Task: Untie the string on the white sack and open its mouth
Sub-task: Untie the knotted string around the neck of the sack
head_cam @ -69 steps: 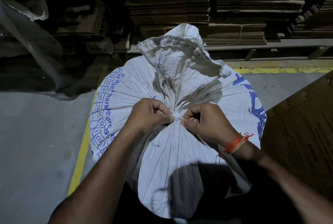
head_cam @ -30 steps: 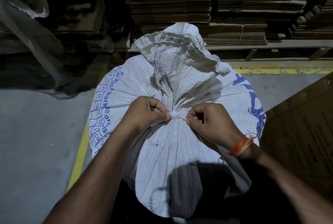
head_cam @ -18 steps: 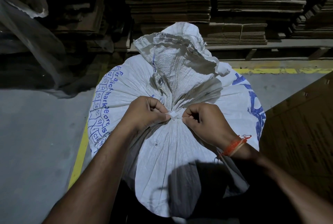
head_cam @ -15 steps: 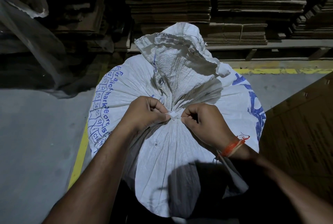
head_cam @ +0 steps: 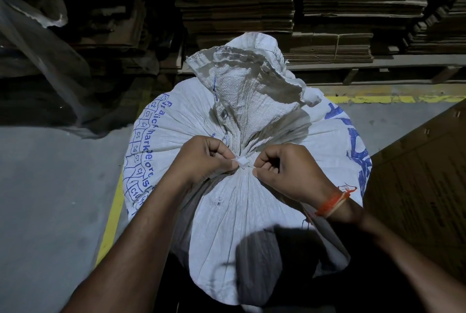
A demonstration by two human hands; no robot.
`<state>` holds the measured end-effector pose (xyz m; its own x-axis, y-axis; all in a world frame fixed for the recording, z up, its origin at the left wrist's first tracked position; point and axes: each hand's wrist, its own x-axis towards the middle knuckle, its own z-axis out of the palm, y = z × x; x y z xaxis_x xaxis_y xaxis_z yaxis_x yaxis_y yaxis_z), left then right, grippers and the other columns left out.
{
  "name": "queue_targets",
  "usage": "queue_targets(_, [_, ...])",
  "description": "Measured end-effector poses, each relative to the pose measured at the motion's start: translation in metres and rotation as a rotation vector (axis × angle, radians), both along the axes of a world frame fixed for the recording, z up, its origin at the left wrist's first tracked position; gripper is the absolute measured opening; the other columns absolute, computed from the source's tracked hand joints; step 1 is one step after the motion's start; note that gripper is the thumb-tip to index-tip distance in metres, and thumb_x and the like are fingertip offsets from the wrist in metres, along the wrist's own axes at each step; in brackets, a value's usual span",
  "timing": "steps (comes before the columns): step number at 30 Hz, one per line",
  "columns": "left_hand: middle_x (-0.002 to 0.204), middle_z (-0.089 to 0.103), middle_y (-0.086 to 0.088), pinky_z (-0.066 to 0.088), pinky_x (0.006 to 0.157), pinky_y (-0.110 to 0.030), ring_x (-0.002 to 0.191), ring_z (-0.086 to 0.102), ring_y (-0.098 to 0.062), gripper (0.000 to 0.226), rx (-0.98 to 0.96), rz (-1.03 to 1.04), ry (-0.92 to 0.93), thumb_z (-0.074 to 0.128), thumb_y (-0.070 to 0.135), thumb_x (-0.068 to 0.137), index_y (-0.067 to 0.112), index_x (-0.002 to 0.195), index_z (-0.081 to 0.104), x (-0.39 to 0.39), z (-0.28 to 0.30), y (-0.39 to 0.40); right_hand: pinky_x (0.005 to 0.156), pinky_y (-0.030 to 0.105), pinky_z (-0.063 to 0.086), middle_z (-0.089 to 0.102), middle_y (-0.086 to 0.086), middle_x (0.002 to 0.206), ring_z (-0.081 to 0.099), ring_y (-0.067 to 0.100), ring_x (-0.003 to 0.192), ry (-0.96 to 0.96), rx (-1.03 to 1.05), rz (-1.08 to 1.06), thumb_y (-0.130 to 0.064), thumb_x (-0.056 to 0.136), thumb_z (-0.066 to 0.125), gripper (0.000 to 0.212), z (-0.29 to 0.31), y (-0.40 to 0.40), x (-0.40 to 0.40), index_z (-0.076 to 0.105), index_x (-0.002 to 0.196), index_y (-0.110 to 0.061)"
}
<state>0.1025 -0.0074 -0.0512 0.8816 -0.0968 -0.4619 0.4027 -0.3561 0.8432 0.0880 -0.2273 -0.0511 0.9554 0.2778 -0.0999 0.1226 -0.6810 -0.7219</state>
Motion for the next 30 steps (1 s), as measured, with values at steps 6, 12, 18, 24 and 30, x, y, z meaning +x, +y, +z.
queue_targets(6, [0.061, 0.070, -0.007, 0.039, 0.048, -0.013, 0.048, 0.053, -0.005, 0.009, 0.013, -0.007, 0.004, 0.089, 0.006, 0.078, 0.010, 0.076, 0.081, 0.001, 0.001, 0.001, 0.055, 0.011, 0.040, 0.062, -0.010, 0.055, 0.057, 0.002, 0.055, -0.003, -0.049, 0.028, -0.016, 0.080, 0.075, 0.010, 0.003, -0.007, -0.001, 0.073, 0.070, -0.018])
queue_targets(12, [0.064, 0.074, -0.007, 0.041, 0.049, -0.015, 0.051, 0.057, -0.007, 0.013, 0.021, -0.009, 0.000, 0.090, 0.006, 0.076, 0.014, 0.072, 0.080, 0.001, 0.000, 0.002, 0.057, 0.017, 0.044, 0.069, -0.007, 0.064, 0.064, 0.007, 0.062, -0.045, -0.036, -0.001, -0.017, 0.081, 0.073, 0.014, -0.004, 0.002, -0.003, 0.070, 0.070, -0.024])
queue_targets(18, [0.066, 0.076, -0.007, 0.047, 0.058, -0.019, 0.057, 0.063, -0.010, 0.012, 0.028, -0.016, -0.008, 0.090, 0.007, 0.075, 0.015, 0.072, 0.081, 0.001, -0.001, 0.002, 0.060, 0.021, 0.046, 0.069, -0.007, 0.065, 0.063, 0.007, 0.064, -0.068, -0.033, -0.029, -0.018, 0.083, 0.073, 0.012, -0.006, 0.008, -0.003, 0.070, 0.072, -0.022])
queue_targets(24, [0.068, 0.077, -0.008, 0.048, 0.063, -0.023, 0.060, 0.064, -0.012, 0.011, 0.023, -0.017, -0.008, 0.091, 0.008, 0.075, 0.014, 0.073, 0.081, 0.001, 0.000, 0.001, 0.058, 0.019, 0.044, 0.069, -0.006, 0.065, 0.064, 0.009, 0.064, -0.062, -0.032, -0.031, -0.019, 0.083, 0.073, 0.011, -0.008, 0.008, -0.003, 0.071, 0.073, -0.021])
queue_targets(30, [0.060, 0.073, -0.003, 0.045, 0.052, -0.016, 0.051, 0.060, -0.005, 0.013, 0.004, -0.016, 0.001, 0.088, 0.004, 0.077, 0.013, 0.073, 0.080, 0.000, 0.002, 0.000, 0.057, 0.016, 0.047, 0.068, -0.008, 0.064, 0.064, 0.009, 0.062, -0.026, -0.001, -0.016, -0.017, 0.081, 0.075, 0.008, -0.004, 0.005, -0.001, 0.073, 0.074, -0.020])
